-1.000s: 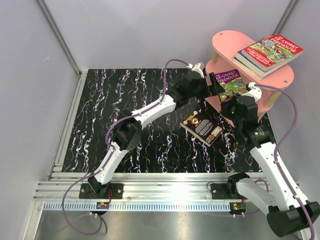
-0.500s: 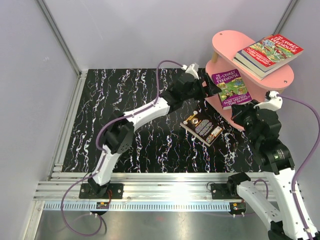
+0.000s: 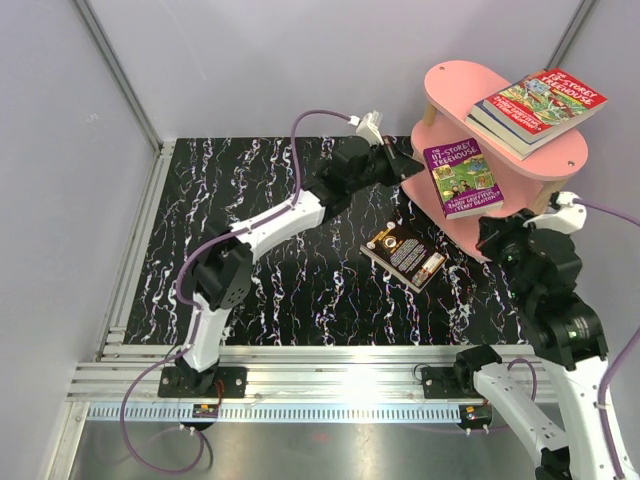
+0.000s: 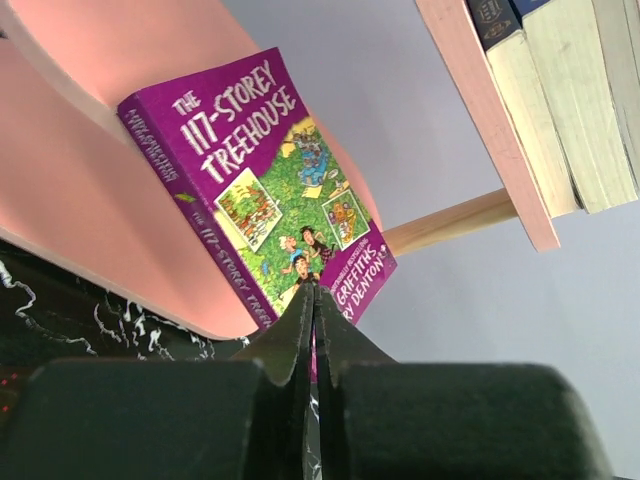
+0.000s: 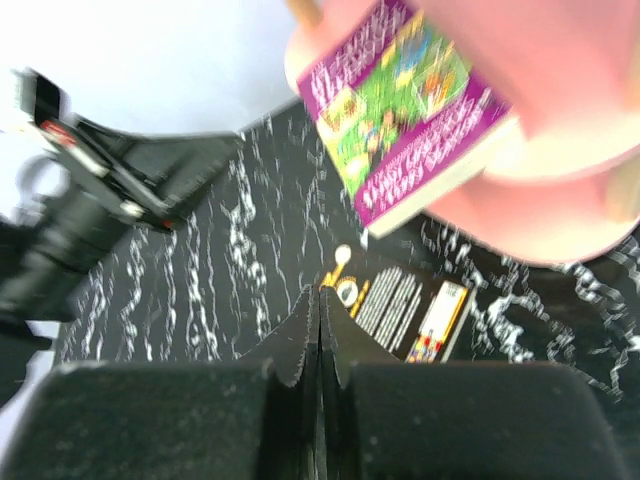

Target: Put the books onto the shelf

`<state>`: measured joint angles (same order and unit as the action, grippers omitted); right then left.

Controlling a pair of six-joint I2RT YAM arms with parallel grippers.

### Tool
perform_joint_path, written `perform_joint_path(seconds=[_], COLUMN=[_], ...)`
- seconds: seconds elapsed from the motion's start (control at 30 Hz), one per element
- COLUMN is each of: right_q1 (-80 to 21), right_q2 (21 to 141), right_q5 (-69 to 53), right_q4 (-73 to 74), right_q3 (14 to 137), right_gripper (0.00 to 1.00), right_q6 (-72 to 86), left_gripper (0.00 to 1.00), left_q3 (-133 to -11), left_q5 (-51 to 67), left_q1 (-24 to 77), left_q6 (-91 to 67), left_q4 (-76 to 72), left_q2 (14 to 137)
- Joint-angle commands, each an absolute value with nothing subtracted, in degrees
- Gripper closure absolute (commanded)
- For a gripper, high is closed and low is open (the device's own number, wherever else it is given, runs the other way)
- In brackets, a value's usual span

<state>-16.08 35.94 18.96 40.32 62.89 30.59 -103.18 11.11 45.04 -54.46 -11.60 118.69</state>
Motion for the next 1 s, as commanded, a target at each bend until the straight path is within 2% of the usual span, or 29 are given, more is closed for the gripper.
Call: perform_joint_path(seconds=[0.0,0.27,0.43,0.6,0.97], right_q1=[-15.82,-15.82,-15.82,-15.82,-15.91], right_q2=[34.98,33.58,32.78,32.26,31.47], right_q5=[24.34,28.38,29.27,29.53,31.02], right_q4=[42.44,48.95,50.27,50.54,51.41], right_q3=[70.91,79.8,80.68,80.16,79.72], right_gripper=[1.0,1.0,1.0,1.0,1.0], right_q6=[27.43,25.4,24.52,24.43,23.2], left_gripper=[1.0,1.0,1.0,1.0,1.0], left_q3=[-109.06,-115.13,-111.89,-113.55,-127.61], left_q5=[15.11,13.71,10.47,10.46,10.55], left_q1=[45.35,46.49,47.37,48.07,51.06], left_q6=[-53.88,-53.7,-51.68,-51.68,-54.58], left_q4=[-12.05,-5.1,-3.44,-2.81,-1.23], left_q2=[122.68,127.53,125.25,127.43,136.84])
